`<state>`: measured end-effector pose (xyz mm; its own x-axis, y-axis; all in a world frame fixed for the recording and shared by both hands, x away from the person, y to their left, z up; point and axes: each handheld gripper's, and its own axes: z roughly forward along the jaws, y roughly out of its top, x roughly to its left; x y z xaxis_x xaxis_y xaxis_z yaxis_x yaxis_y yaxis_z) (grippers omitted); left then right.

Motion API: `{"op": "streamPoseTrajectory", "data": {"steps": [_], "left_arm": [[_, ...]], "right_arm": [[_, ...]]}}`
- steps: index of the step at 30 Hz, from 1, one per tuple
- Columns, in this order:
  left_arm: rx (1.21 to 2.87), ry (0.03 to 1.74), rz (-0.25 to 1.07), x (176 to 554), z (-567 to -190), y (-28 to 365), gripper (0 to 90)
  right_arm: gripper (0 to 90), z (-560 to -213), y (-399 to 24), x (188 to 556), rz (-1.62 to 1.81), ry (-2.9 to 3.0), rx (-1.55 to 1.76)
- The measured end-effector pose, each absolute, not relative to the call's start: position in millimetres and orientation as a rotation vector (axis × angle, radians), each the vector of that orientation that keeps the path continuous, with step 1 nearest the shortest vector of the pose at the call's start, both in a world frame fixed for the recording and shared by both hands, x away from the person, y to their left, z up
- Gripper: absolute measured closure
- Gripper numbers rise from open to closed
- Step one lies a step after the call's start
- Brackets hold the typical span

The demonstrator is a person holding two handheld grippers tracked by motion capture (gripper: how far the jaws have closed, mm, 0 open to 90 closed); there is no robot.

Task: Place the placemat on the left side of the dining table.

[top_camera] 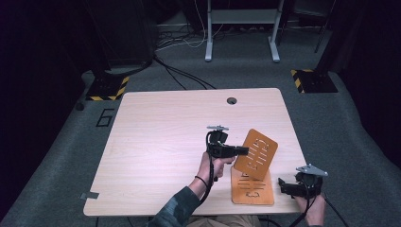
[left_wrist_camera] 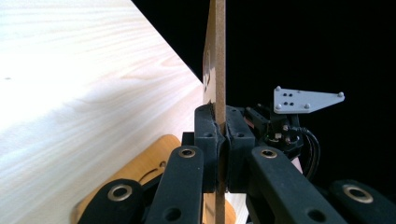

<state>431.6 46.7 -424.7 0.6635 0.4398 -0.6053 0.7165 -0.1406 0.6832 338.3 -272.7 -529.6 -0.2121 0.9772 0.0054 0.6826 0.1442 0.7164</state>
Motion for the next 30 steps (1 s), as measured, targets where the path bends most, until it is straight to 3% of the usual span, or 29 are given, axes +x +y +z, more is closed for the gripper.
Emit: {"op": "streamPoseTrajectory", "data": {"steps": [30], "left_arm": [[1.699, 1.035, -0.196, 449, -412, 119, 86.1]], "right_arm": [[0.0, -530, -273, 338, 0.829, 1.953, 1.589]]}}
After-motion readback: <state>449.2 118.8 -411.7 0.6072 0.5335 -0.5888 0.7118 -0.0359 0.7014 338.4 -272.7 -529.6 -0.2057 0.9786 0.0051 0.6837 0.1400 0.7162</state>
